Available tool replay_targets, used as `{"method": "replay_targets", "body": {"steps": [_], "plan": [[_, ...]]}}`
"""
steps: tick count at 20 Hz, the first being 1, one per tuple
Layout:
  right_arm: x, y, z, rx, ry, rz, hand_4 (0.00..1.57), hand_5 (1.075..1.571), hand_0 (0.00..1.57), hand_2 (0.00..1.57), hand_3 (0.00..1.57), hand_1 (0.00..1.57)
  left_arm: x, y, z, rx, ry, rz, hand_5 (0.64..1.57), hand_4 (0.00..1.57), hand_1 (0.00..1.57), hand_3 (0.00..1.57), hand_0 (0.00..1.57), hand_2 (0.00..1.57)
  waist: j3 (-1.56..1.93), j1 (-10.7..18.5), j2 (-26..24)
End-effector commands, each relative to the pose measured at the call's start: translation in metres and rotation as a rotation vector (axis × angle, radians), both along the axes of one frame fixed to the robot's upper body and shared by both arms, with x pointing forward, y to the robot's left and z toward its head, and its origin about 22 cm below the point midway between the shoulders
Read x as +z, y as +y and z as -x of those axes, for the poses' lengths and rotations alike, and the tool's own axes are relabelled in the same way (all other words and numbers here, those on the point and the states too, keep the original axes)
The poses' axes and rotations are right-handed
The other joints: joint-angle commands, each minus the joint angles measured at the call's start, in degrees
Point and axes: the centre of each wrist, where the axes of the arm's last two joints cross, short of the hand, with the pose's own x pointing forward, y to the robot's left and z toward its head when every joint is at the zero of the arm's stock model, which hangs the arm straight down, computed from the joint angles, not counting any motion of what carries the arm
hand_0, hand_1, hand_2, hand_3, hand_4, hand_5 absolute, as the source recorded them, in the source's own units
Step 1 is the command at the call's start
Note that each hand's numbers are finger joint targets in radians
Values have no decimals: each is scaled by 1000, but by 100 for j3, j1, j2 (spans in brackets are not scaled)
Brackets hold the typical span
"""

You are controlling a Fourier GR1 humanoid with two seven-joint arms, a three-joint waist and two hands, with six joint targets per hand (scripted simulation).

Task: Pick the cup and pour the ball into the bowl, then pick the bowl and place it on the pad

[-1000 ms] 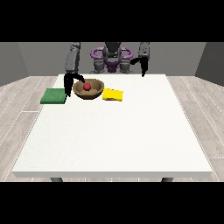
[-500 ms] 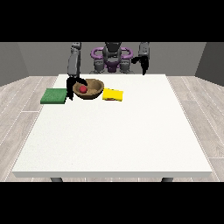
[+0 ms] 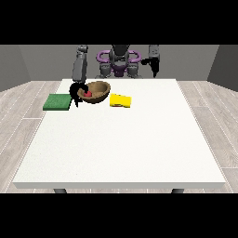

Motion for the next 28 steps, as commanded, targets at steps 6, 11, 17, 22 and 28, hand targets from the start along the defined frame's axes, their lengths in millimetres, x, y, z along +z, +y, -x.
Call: {"method": "replay_targets", "body": {"steps": [6,11,17,22,28], "plan": [[0,-20,7,-77,226,-41,937,1486,1571,1571,1493,1571,6,19,-8,26,34,15,1366,1070,0,0,0,0,201,-139,-94],[30,-39,-12,-77,319,1,943,1499,1571,1571,1489,1571,-27,54,4,87,188,12,1358,1134,0,0,0,0,200,-460,-866],[88,-101,-31,-81,308,36,933,1503,1571,1571,1215,1571,-45,37,13,110,167,8,1356,1159,0,0,0,0,203,-688,-733],[109,-117,-31,-79,312,57,962,1498,1571,1571,1295,1571,-45,41,7,133,187,13,1346,1164,0,0,0,0,205,-732,-875],[125,-145,-27,-128,269,14,980,1494,1571,1571,1392,1571,-57,17,13,88,141,8,1344,1178,0,0,0,0,207,-523,-532]]}}
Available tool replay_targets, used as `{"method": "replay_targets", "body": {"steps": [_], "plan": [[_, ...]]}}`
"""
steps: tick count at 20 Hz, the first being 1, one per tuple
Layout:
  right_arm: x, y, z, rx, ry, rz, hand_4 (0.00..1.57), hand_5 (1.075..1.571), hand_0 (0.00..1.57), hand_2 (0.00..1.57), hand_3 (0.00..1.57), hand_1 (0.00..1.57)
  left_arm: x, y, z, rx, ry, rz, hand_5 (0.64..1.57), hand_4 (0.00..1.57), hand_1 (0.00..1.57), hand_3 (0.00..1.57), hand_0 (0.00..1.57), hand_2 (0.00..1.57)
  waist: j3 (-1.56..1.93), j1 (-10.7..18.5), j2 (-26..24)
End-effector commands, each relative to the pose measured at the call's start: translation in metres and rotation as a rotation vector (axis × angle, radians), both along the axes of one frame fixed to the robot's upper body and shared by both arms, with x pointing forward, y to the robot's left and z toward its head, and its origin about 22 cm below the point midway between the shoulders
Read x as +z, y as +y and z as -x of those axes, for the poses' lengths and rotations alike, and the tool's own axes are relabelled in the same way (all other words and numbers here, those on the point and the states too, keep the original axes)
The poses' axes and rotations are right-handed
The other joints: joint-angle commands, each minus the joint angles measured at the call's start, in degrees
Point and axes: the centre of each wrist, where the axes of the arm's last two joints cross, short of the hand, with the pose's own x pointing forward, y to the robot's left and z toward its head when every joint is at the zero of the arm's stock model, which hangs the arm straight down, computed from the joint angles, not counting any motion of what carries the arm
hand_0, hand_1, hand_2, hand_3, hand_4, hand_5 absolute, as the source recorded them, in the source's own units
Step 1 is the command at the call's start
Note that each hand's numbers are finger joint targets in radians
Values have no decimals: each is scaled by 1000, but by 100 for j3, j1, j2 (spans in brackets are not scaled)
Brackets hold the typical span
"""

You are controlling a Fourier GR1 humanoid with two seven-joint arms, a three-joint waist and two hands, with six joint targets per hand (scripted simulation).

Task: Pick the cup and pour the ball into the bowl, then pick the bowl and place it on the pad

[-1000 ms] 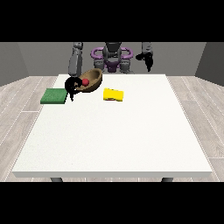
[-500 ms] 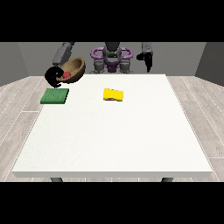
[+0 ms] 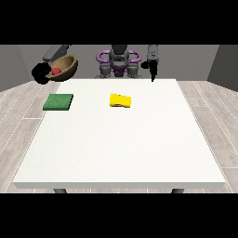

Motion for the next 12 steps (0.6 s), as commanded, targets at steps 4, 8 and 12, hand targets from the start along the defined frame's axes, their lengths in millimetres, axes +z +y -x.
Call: {"method": "replay_targets", "body": {"steps": [4,8,12], "plan": [[3,-48,25,-64,-51,-37,953,1502,1571,1571,871,1571,24,-8,-11,-52,-86,2,1345,1177,0,0,0,0,3,263,462],[-9,-60,40,-106,-123,-23,893,1512,1547,1571,711,1547,33,-21,-6,-66,-168,15,1352,1173,0,0,0,0,6,449,998],[12,-82,43,-151,-118,43,766,1519,1549,1571,730,1549,27,-25,2,-78,-205,11,1358,1167,0,0,0,0,7,471,1206]]}}
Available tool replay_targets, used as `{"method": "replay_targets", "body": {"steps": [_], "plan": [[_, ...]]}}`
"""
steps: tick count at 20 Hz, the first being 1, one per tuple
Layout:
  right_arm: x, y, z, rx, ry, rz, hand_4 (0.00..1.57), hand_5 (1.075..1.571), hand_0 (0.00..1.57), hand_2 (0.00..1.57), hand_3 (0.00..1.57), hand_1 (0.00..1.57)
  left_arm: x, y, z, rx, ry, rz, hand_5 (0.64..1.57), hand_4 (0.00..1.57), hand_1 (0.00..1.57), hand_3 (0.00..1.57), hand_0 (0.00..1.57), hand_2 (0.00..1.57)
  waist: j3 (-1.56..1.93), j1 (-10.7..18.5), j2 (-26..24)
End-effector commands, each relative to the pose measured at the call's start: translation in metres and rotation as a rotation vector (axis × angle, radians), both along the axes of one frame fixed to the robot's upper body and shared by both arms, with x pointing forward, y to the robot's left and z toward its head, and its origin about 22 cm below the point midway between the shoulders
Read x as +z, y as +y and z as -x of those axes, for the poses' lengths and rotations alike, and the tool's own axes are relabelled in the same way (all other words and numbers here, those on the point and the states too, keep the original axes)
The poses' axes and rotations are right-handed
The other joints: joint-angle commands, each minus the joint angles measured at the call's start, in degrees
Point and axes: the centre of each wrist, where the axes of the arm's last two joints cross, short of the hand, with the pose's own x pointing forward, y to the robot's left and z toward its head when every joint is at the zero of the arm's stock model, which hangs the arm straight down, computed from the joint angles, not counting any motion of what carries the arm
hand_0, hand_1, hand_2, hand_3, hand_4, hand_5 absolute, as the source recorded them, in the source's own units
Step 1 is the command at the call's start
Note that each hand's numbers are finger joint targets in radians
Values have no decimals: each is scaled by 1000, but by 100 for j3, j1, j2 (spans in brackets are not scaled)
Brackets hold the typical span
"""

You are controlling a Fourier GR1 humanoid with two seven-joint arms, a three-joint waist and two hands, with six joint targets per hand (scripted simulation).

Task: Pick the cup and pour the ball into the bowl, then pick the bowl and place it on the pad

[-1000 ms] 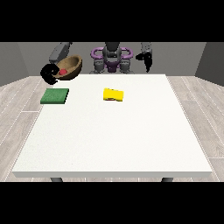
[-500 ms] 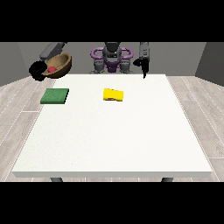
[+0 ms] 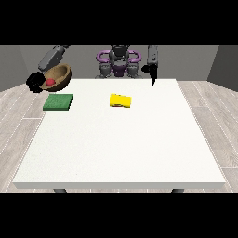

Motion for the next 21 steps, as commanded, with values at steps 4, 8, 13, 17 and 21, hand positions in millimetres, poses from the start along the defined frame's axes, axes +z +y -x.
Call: {"method": "replay_targets", "body": {"steps": [4,8,13,17,21], "plan": [[19,-31,17,-146,32,225,0,1569,1397,1571,798,1397,8,14,-6,1,-42,10,1365,1169,0,0,0,0,-4,38,307],[33,-22,-2,-134,26,262,0,1568,1242,1301,1363,1242,-23,-4,11,-11,9,-15,1366,1169,0,0,0,0,-6,29,24],[46,-4,-25,-11,4,217,560,1544,968,863,785,968,-52,-47,41,-6,42,-17,1348,1212,0,0,0,0,-7,-271,-167],[77,-18,-29,74,-14,193,715,1182,144,530,676,144,-57,-59,48,-9,24,-6,1340,1216,0,0,0,0,-6,-281,-64],[56,5,-34,122,25,197,713,1075,0,582,754,0,-63,-60,32,30,101,-12,1340,1216,0,0,0,0,-8,-539,-490]]}}
